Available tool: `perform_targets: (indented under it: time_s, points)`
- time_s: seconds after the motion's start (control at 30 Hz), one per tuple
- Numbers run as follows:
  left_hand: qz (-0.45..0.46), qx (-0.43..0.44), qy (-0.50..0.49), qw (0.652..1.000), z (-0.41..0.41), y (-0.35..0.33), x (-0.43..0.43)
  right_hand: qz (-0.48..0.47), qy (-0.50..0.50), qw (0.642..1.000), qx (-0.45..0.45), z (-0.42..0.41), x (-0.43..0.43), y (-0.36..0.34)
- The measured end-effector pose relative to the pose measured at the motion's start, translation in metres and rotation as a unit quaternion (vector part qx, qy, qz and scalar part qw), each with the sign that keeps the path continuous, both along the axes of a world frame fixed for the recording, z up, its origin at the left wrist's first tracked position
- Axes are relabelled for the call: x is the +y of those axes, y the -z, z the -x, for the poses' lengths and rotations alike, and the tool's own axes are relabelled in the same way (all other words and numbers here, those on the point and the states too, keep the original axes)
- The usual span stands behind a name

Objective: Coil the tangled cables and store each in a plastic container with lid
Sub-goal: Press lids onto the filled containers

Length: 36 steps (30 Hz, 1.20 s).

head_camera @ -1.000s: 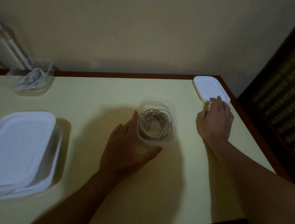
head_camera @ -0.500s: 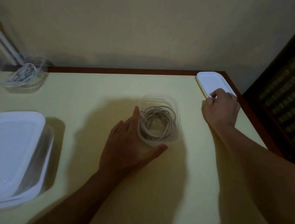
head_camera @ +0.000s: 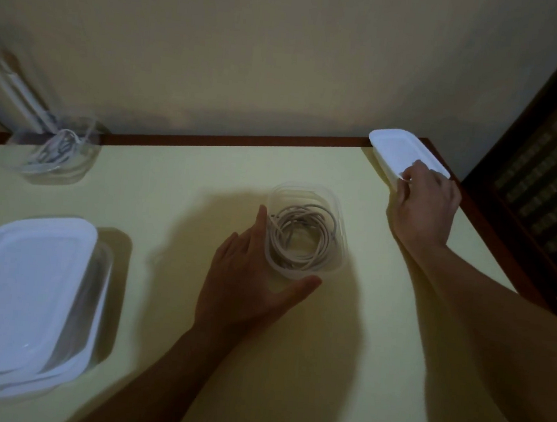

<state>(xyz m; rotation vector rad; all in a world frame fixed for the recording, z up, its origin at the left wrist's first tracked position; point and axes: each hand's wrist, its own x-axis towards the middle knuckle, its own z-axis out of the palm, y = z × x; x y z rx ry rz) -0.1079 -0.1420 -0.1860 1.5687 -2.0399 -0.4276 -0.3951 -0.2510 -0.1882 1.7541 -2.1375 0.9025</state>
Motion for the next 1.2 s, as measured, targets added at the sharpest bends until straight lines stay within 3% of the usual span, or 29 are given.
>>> perform_targets:
  time_s: [0.23,0.33,0.47,0.6,0.83,0.9,0.97,1.03,1.1,1.2]
  points:
    - [0.010,-0.002,-0.007,1.000,0.000,0.001,0.000,0.000,-0.053,0.998,0.045,-0.008,0.009,0.000]
    - [0.011,-0.006,-0.005,1.000,0.000,0.001,-0.001,0.007,-0.123,0.992,0.006,-0.020,0.021,-0.007]
    - [0.017,-0.011,-0.001,1.000,0.000,0.001,-0.003,0.020,-0.232,0.970,-0.068,-0.052,0.050,-0.037]
    - [0.032,-0.009,0.001,0.999,0.000,-0.001,-0.002,-0.012,-0.333,0.942,-0.026,-0.084,0.080,-0.059]
    - [0.043,-0.001,0.004,0.999,0.001,0.005,-0.005,-0.059,-0.415,0.908,0.004,-0.115,0.099,-0.052]
    - [0.058,0.005,0.001,0.998,0.000,0.003,-0.003,-0.056,-0.400,0.914,-0.023,-0.118,0.098,-0.053]
    - [0.066,0.004,0.002,0.998,0.001,0.001,-0.003,-0.051,-0.318,0.945,-0.054,-0.117,0.091,-0.057]
    - [0.065,0.002,-0.002,0.998,0.002,0.002,-0.005,-0.141,-0.214,0.966,-0.037,-0.114,0.079,-0.056]
    - [0.064,-0.003,-0.006,0.998,0.002,0.003,-0.005,-0.242,-0.164,0.956,-0.010,-0.115,0.071,-0.047]
    - [0.066,0.013,0.004,0.998,0.000,0.004,-0.007,-0.278,-0.164,0.947,-0.005,-0.120,0.067,-0.038]
